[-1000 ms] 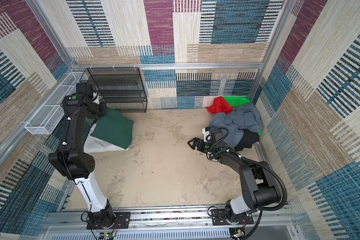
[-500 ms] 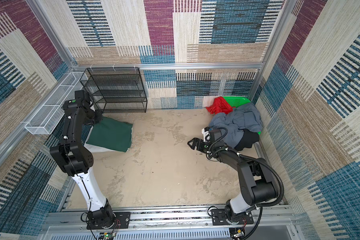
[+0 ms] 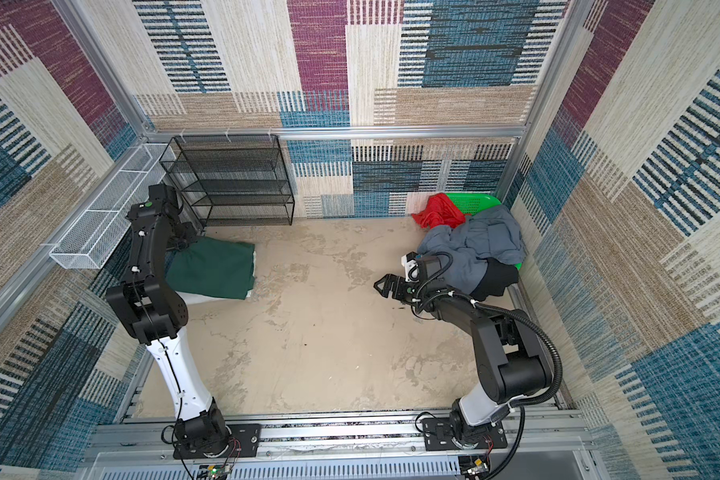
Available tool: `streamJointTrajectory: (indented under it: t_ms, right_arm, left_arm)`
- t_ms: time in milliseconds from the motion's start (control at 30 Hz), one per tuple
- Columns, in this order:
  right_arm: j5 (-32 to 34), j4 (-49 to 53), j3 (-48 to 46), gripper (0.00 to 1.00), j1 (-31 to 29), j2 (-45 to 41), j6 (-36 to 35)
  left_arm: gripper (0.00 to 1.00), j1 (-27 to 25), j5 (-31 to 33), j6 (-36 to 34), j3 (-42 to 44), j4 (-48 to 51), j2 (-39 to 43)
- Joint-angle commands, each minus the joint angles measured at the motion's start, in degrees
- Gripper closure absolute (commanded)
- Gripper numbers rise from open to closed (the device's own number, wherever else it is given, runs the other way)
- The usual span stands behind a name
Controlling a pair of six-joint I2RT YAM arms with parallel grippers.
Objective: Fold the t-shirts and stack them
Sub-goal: 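Lower the green shirt onto the white shirt and open the left gripper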
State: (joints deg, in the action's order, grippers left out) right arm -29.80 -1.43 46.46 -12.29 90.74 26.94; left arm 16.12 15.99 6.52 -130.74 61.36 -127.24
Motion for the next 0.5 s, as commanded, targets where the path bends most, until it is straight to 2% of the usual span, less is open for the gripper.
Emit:
streamJointTrajectory:
  t_ms: [0, 67, 100, 133, 467]
  right_arm:
    - [-0.97, -0.17, 0.79, 0.02, -0.01, 0.38, -1.03]
    - [-1.05, -0.02, 0.94, 0.01, 0.01, 0.79, -1.13]
    - [-1.23, 0.02, 1.07, 0.01, 0.04, 0.99, -1.13]
    - [-1.56, 0.02, 1.12, 0.01, 0.05, 1.23, -1.16]
    - [-3.07, -0.86, 0.75, 0.01, 0.08, 1.05, -0.55]
  left_arm:
    - [0.51, 0.14, 3.83, 3.76, -0.55, 0.04, -0.93]
    - [0.30, 0.09, 3.58, 4.95, -0.07, 0.61, -0.93]
    - [0.09, -0.02, 3.52, 5.66, 0.55, 0.65, -0.61]
    - [0.00, -0.27, 3.53, 6.32, 1.28, 0.64, -0.17]
    - [0.00, -3.06, 2.16, 9.75, 14.96, -5.28, 8.65]
